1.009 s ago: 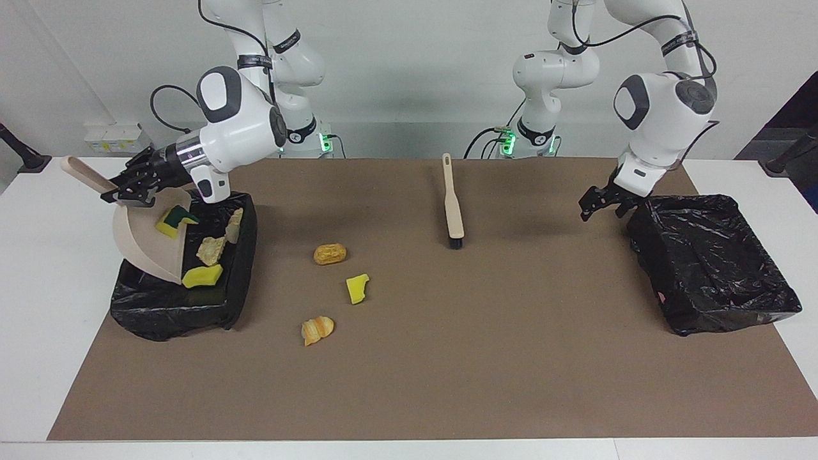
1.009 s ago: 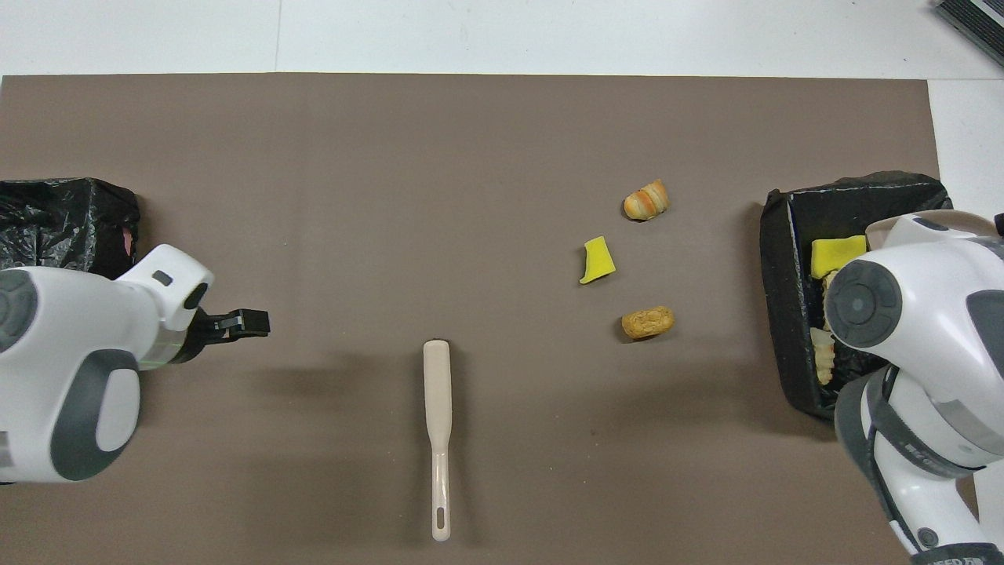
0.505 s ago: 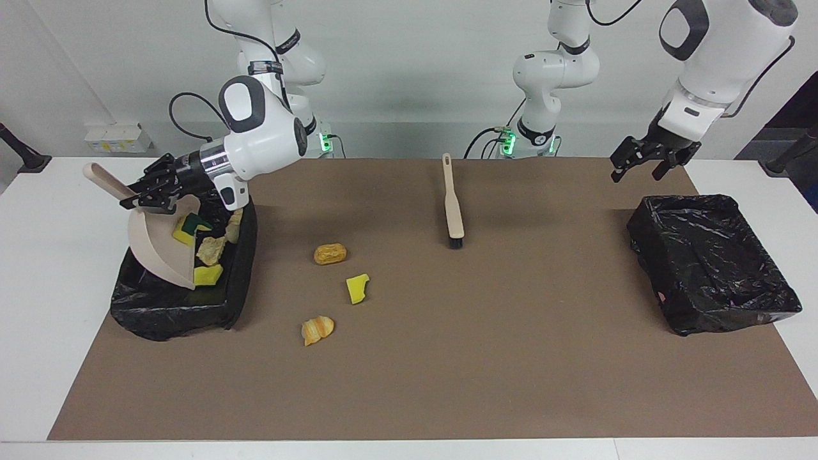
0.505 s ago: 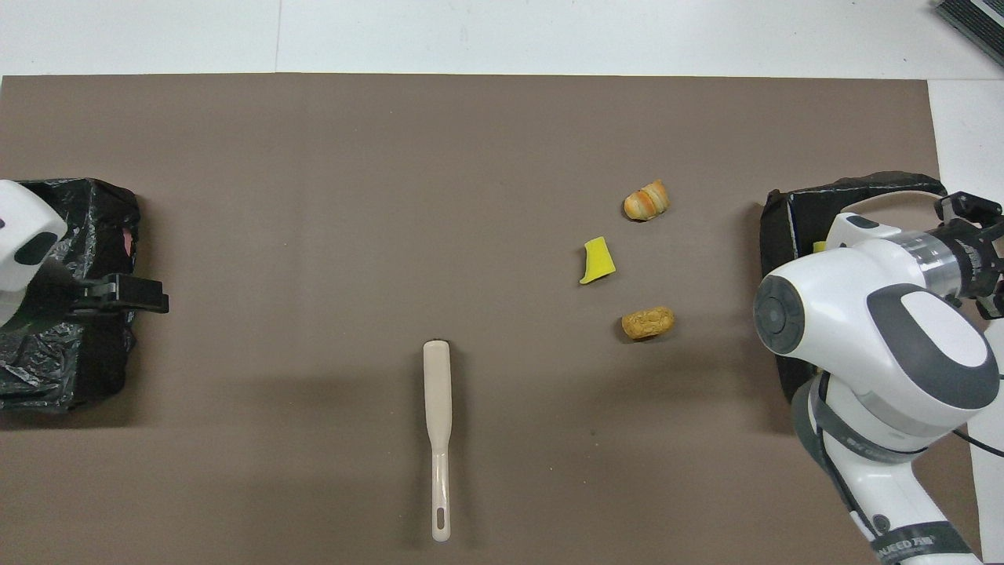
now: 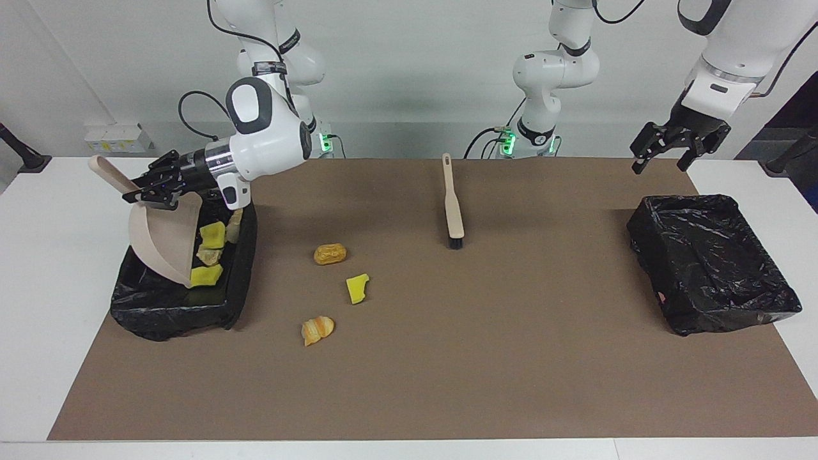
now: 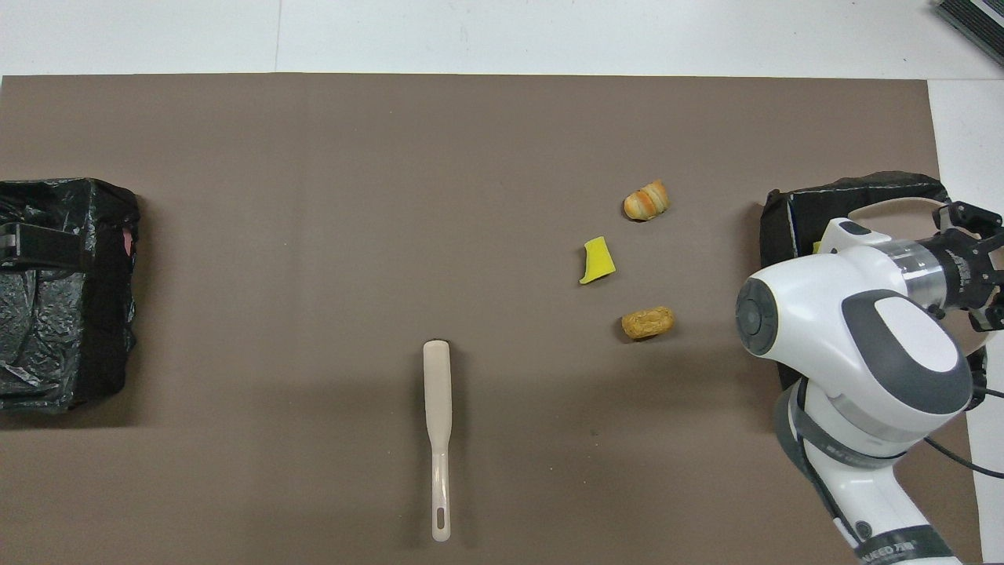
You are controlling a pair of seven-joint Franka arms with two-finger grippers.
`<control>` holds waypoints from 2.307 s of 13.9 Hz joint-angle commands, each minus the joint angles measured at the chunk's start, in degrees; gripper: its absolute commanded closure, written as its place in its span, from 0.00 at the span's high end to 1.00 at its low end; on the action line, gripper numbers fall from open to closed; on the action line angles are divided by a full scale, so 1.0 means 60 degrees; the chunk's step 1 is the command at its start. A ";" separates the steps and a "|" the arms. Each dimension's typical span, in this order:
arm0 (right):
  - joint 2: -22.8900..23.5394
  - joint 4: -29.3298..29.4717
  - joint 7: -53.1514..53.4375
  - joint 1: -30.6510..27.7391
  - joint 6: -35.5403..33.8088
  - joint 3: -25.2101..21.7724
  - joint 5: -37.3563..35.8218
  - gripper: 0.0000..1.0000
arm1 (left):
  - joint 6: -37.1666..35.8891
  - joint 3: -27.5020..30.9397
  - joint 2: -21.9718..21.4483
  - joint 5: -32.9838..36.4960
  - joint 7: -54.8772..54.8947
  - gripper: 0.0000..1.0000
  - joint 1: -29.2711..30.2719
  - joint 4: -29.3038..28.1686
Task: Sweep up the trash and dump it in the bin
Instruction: 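Lift the emptied dustpan with the right gripper away from the bag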
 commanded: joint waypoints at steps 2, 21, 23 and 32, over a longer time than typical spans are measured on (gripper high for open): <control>-0.0203 0.0023 0.0347 0.0217 -0.0716 0.0050 -0.0322 0.00 | -0.0401 -0.0008 0.0011 0.0144 0.0072 1.00 -0.0053 0.0106; -0.0056 0.3129 0.3536 -0.0765 -0.0073 -0.0068 0.7451 0.00 | -0.0900 -0.0096 -0.0239 0.0130 0.0042 1.00 0.0020 0.0282; -0.0056 0.3143 0.4183 -0.0575 0.0338 0.0035 0.8375 0.00 | -0.0900 -0.0096 -0.0239 0.0130 0.0042 1.00 0.0020 0.0282; 0.0822 0.4388 0.8634 0.1052 0.0207 0.0049 1.0458 0.00 | -0.0900 -0.0096 -0.0239 0.0130 0.0072 1.00 0.0020 0.0223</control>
